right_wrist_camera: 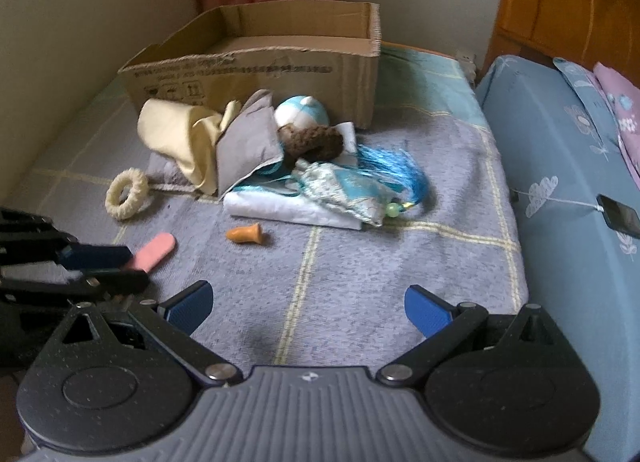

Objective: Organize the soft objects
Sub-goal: 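Close the left tool on the pink file while the right tool grasps the orange earplug, then carry the pink file into the box and open the left tool while the right drops the earplug in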

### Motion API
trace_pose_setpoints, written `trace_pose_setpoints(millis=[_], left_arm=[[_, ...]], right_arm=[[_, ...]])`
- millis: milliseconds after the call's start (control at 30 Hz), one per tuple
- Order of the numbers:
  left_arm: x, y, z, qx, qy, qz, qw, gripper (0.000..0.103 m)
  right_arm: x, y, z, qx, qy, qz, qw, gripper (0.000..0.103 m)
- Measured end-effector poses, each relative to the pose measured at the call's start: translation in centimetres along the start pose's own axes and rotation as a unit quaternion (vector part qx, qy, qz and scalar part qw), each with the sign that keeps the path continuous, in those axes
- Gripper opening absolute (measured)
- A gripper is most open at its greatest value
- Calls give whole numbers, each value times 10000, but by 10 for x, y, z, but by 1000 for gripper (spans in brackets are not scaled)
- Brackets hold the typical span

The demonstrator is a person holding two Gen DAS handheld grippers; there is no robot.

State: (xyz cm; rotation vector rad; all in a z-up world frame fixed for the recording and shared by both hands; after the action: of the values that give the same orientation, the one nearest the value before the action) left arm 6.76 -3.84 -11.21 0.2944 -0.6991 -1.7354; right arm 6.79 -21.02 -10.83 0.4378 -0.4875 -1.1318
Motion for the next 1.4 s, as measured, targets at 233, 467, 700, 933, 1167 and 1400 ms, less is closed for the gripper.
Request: trace_pose_setpoints(millis=[233, 467, 700, 933, 1167, 1400], left_arm=[[-27, -8, 9, 92, 376, 386, 9985, 17], [-34, -8, 10, 126, 355, 447, 9983, 17], [-36, -9, 10, 143, 268, 544, 9981, 18], [-37, -9, 10, 174, 275, 531, 9981, 18], [-36, -8, 8, 204, 260, 488, 9983, 18], [-35, -8, 9, 169, 255, 499, 9983, 17]], right_arm=[[-27, 7, -15, 235, 72, 546, 9982, 95], [-36, 18, -33, 585, 120, 560, 9966, 84], [-36, 28, -35, 793, 215, 694, 9942, 54], [-42, 29, -34, 803, 208, 757, 9937, 42], [-34, 26, -32, 788, 214, 555, 9951, 34], [-30, 25, -31, 746, 156, 509, 9958, 25]])
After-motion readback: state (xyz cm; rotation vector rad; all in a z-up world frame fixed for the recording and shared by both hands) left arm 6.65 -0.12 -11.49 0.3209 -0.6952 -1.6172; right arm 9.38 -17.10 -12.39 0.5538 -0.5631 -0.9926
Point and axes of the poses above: each gripper's, at about its wrist camera, not at the fingertips, and z roughly against the way its jaws point, x to its right, y to its top, the point moved 3 cm from there along -z, roughly the way its jaws point, and after that the axes turned 15 degrees about z, right-handed, at the moved point
